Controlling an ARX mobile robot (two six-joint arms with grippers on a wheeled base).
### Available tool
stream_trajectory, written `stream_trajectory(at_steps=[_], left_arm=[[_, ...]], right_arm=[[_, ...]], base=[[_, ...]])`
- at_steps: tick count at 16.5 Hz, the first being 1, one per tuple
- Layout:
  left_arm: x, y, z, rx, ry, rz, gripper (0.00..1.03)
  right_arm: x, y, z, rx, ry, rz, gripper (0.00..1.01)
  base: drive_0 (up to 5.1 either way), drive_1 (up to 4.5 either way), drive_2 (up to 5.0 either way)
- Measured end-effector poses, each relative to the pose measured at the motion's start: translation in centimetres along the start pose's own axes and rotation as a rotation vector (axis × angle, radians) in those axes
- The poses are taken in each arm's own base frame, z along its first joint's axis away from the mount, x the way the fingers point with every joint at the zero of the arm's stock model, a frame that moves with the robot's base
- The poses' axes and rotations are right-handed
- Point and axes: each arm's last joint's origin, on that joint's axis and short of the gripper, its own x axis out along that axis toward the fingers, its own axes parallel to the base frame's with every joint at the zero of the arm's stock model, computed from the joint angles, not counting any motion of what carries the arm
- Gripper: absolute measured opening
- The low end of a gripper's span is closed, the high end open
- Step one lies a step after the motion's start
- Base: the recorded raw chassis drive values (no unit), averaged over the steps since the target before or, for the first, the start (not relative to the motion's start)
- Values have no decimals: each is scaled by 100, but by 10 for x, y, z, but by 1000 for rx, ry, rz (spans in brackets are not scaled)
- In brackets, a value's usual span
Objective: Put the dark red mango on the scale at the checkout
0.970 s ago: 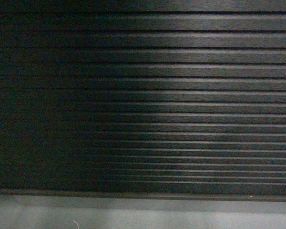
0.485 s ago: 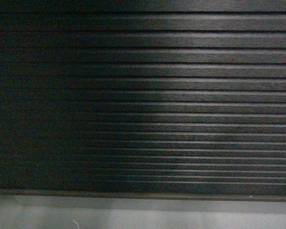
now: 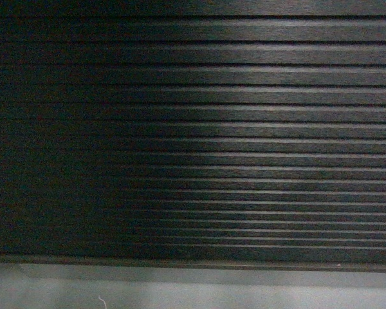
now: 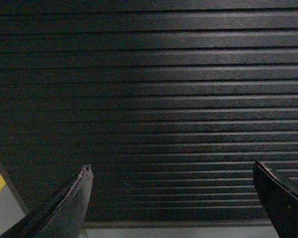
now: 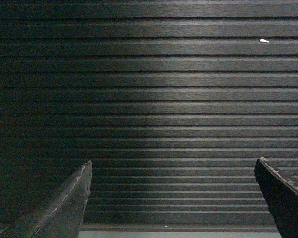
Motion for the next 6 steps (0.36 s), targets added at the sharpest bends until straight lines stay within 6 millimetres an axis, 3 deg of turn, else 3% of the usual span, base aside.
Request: stream_trajectory(at_steps=[6], left_arm=[[0, 0, 0, 0, 0, 0, 98]], right_arm=[[0, 0, 0, 0, 0, 0, 98]], base=[[0, 0, 0]])
